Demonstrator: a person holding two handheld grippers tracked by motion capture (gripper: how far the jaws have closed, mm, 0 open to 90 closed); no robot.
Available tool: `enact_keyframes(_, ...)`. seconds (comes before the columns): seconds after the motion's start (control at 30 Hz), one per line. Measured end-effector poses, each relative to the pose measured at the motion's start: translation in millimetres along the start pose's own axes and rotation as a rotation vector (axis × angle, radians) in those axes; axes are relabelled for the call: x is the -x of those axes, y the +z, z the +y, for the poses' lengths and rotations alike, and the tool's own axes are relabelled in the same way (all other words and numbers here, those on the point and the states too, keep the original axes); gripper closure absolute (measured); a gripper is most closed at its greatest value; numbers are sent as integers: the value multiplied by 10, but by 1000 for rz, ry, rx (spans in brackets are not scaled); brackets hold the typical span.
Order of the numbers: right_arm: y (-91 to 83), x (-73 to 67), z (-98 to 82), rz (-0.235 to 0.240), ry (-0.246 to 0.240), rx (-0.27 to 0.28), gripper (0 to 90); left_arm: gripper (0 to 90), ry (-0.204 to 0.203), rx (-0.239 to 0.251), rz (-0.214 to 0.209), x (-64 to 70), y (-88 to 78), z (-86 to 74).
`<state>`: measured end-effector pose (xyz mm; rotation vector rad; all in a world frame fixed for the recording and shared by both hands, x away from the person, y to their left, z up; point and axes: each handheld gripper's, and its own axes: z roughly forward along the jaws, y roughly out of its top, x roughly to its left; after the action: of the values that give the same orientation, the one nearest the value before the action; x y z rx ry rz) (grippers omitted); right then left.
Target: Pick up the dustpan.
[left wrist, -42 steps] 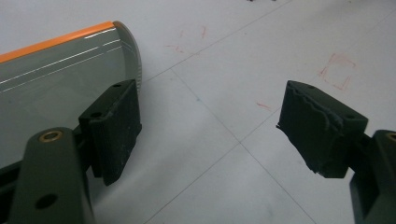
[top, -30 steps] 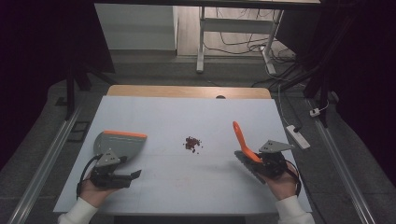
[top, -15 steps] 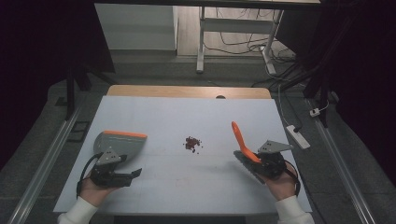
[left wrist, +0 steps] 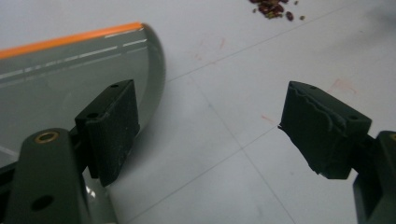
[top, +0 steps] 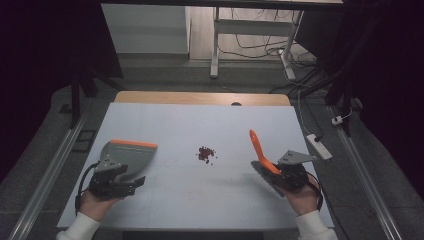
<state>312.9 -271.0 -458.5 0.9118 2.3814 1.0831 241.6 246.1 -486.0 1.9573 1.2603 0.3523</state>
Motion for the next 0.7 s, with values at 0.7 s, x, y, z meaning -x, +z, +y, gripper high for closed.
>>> enact_keyframes(0.7,11,21,-16,-12,26,-6,703,174,-114,-89,183,-343,-181,-163)
